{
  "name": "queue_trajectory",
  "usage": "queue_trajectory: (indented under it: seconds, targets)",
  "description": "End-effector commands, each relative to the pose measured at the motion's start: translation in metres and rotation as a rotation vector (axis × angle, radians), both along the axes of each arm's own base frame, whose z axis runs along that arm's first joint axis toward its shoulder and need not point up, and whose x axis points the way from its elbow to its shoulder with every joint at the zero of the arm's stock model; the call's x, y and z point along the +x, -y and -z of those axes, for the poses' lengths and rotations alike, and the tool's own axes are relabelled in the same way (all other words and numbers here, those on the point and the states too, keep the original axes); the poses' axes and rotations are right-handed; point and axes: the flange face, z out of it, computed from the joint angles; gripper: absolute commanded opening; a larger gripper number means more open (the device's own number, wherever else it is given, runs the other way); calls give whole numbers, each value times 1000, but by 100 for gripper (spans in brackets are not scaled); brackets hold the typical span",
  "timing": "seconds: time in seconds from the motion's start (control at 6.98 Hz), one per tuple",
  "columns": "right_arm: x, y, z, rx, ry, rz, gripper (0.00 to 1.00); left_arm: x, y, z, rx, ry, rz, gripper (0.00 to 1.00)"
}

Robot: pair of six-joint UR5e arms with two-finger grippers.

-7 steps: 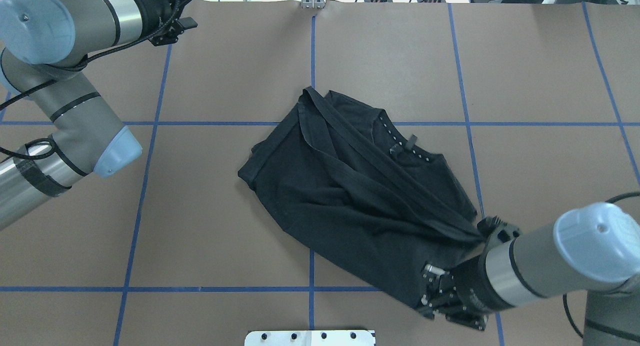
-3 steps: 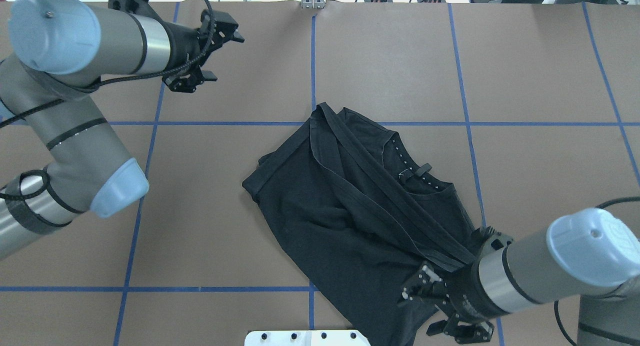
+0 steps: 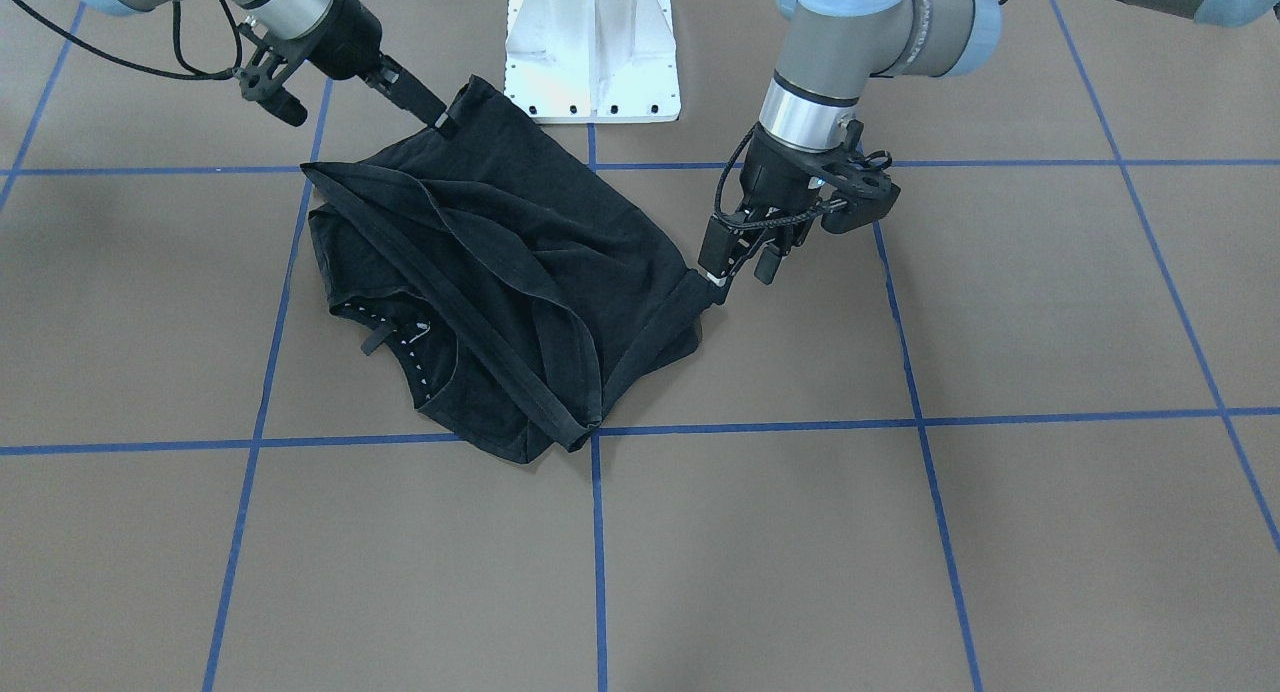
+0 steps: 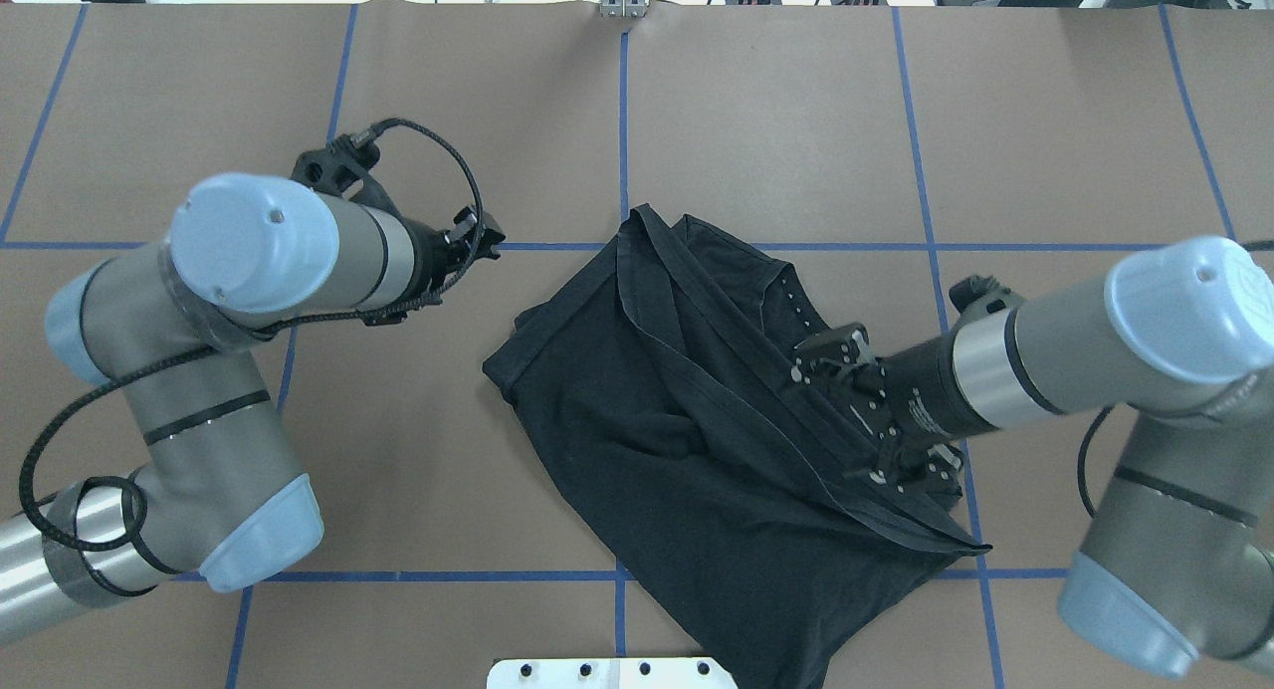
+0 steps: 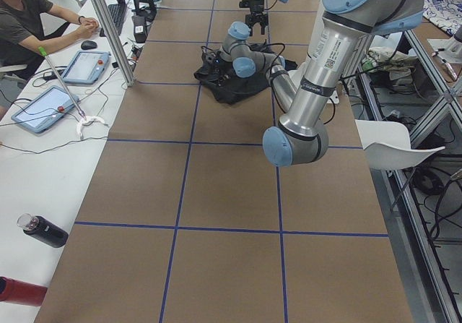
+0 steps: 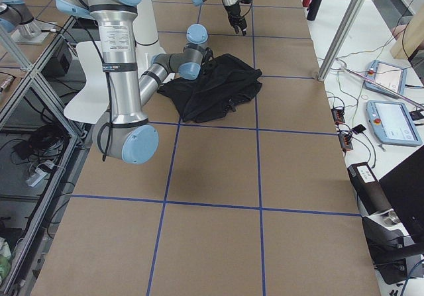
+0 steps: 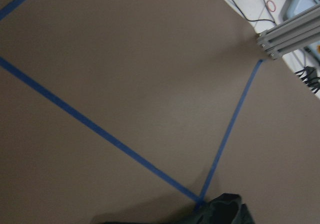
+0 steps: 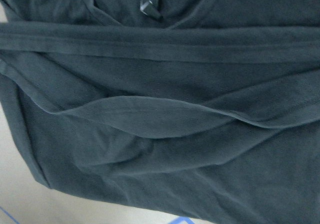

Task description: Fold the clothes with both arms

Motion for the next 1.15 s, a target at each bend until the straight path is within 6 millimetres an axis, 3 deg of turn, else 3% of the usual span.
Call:
queue_trajectory:
  seconds: [0.0, 0.29, 0.57, 1.0]
  targets:
    - [-15, 54, -1, 29, -24, -52, 100, 31, -36, -20, 5, -15, -59, 64]
    - [-13, 56, -2, 32, -27, -58, 100, 52, -27, -42, 17, -55, -57, 59]
    - [-14, 57, 0, 44, -25, -65, 100, 64, -39, -70, -6, -17, -82, 57]
    - [-16, 59, -6, 38, -37, -65, 100, 75, -39, -73, -12, -8, -89, 57]
